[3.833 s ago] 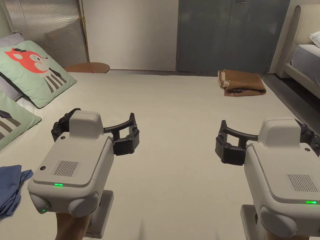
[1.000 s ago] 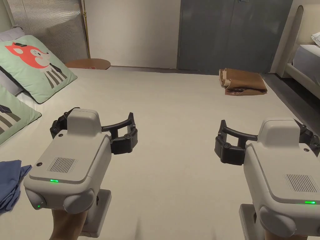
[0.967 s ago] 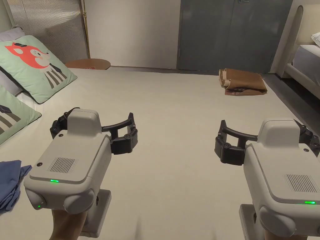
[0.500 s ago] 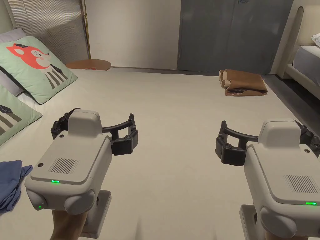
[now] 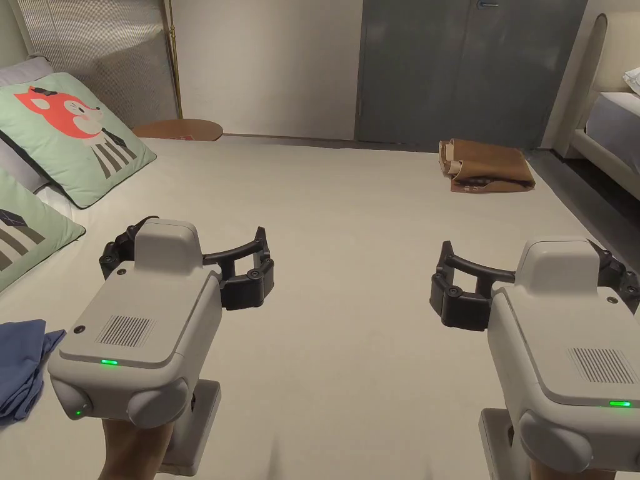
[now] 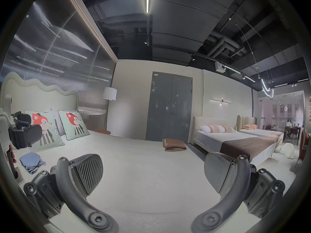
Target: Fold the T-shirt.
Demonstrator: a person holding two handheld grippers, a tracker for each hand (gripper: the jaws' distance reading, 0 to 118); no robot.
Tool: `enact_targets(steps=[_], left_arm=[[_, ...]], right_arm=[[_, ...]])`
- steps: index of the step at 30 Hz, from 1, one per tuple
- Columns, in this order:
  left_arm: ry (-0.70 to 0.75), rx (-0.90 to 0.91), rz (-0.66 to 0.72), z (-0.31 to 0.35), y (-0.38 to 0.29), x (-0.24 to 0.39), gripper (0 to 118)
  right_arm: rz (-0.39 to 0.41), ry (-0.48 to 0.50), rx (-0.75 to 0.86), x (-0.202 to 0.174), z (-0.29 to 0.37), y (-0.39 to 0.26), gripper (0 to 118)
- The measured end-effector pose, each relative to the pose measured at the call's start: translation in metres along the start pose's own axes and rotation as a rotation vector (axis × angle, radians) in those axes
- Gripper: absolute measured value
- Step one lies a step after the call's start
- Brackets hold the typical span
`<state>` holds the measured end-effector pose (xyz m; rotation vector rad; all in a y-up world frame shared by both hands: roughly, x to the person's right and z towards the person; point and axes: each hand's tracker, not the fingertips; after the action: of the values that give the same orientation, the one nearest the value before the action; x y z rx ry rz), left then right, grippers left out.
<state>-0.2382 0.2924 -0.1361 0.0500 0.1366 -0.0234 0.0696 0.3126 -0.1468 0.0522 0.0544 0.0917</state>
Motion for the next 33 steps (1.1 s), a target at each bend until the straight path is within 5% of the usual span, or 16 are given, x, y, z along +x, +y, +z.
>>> enact_targets(steps=[6,11,18,23,33], left_arm=[[-0.003,-0.002,-0.002,0.000,0.000,0.000,109],[-0.012,-0.005,0.008,0.001,0.000,0.000,109],[-0.020,-0.002,0.003,0.002,0.001,0.001,109],[-0.022,0.002,0.010,0.002,0.002,0.002,109],[-0.017,0.012,0.007,0.003,0.005,0.001,109]], right_arm=[[-0.032,0.000,-0.051,0.000,-0.003,0.004,118],[-0.167,-0.118,-0.223,-0.001,-0.009,0.008,118],[-0.226,-0.228,-0.543,0.003,-0.026,0.027,118],[-0.297,-0.212,-0.575,0.014,-0.024,0.031,118],[-0.298,-0.191,-0.549,0.012,-0.021,0.030,118]])
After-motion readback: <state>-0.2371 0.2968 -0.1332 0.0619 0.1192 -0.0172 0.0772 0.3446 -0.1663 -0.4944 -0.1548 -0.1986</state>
